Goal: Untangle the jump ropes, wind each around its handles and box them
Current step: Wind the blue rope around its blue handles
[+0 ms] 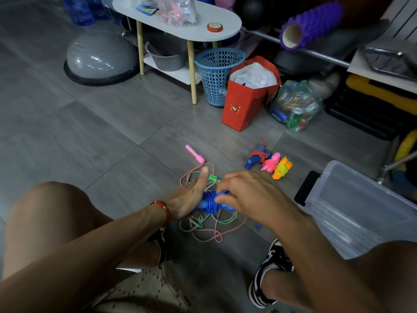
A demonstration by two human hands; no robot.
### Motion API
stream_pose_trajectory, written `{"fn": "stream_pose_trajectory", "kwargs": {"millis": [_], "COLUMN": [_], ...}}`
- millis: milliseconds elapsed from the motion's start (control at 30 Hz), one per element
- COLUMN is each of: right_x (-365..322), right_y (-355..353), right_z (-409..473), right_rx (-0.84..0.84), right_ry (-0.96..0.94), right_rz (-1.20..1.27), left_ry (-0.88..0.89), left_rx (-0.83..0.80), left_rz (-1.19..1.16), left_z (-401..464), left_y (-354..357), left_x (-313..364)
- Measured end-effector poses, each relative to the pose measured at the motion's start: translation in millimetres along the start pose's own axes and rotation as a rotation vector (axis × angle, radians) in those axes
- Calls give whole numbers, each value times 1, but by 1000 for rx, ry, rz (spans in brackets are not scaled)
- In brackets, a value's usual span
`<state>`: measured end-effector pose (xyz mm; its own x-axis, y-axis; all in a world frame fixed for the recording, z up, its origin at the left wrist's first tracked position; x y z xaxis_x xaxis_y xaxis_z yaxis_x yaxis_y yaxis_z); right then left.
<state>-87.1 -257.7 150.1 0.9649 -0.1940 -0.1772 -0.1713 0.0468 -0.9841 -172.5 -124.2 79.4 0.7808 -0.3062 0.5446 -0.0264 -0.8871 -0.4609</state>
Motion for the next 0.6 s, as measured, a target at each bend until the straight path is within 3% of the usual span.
{"fn": "stream_pose_trajectory", "kwargs": {"millis": [100,233,300,333,367,400,433,500,600], "right_x": [25,57,51,51,55,56,50,26,11], "right_y": [3,10,25,35,43,49,57,63,64], "right_z": [1,-8,-5,-5,-7,-15,-17,-8,11], "right_rx": [15,-171,-255,-176,11,60,13,-192,-95], "right_ry": [117,221,252,358,595,808,828,530,482], "right_rz": [151,576,804,761,552,452,681,1294,1265], "left_ry": [35,107,164,182,178,147,116,109,99], "left_rx": [-250,-464,-597,-659,-691,-689,-659,-567,-402], "left_rz": [-40,-68,-208,-332,-447,-543,-608,-693,-770], "left_z": [-8,-15,-18,-20,-22,-25,-27,-26,-15], "left_y": [8,16,23,24,22,16,9,-6,-17], "left_x": [-5,-7,-3,0,4,8,10,11,6]}}
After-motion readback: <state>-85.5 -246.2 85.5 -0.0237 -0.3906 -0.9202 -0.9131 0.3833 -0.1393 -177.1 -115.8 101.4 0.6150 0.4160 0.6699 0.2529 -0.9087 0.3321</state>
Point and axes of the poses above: each hand's wrist, its own z-axis towards the middle knuckle, its own y-axis out of the palm, x = y × z, the point moved 2 cm from there along z, towards the middle knuckle, and after that the axes turned 8 degrees about -y, right-handed, at the moved point
